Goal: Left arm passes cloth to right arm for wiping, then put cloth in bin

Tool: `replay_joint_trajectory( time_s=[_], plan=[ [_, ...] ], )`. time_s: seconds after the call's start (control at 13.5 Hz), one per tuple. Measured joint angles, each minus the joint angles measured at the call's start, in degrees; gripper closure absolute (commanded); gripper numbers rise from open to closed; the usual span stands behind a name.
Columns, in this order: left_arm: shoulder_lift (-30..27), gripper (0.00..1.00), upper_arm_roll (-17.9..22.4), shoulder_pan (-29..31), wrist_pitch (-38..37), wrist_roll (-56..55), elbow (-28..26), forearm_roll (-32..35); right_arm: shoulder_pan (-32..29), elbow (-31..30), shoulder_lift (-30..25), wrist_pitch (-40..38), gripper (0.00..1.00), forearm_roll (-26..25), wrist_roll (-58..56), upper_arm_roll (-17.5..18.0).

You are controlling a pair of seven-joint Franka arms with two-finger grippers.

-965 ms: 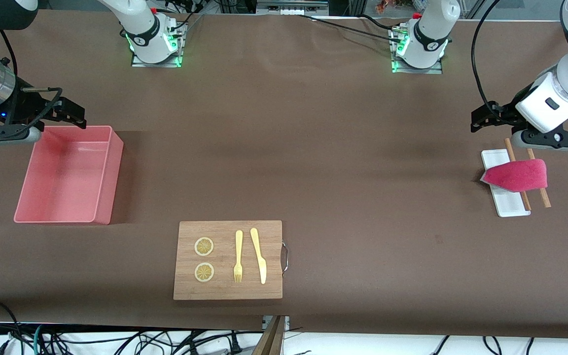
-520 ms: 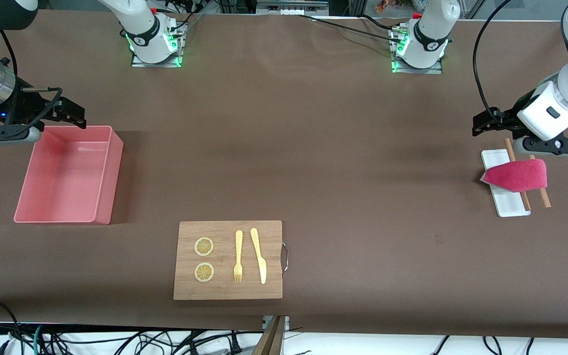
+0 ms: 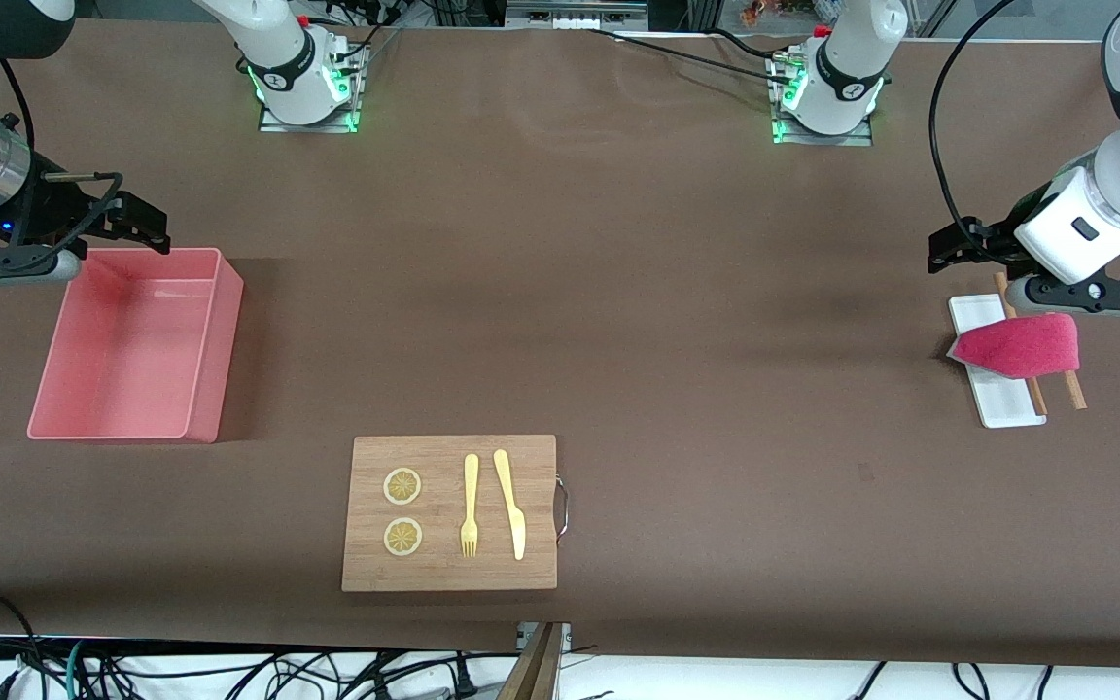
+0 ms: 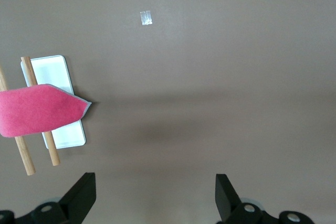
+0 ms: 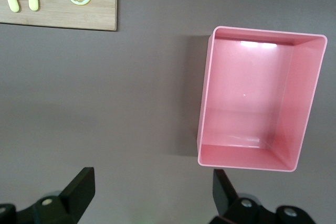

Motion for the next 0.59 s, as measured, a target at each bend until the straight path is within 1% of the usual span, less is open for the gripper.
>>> replay_joint_trajectory(
  time_s=[0.3, 0.45, 0.59],
  plan=[
    [0.5, 0.0, 0.0, 0.0, -4.6, 0.8, 0.0, 0.0, 0.0, 0.0, 0.0, 0.0, 0.01, 0.0, 0.0, 0.0],
    [1.5, 0.0, 0.0, 0.0, -6.0, 4.4, -0.1, 0.8, 0.0, 0.0, 0.0, 0.0, 0.01, 0.0, 0.0, 0.0],
    [3.8, 0.0, 0.0, -0.4, -6.2, 9.8, -0.2, 6.1, 0.0, 0.0, 0.0, 0.0, 0.01, 0.0, 0.0, 0.0]
  ],
)
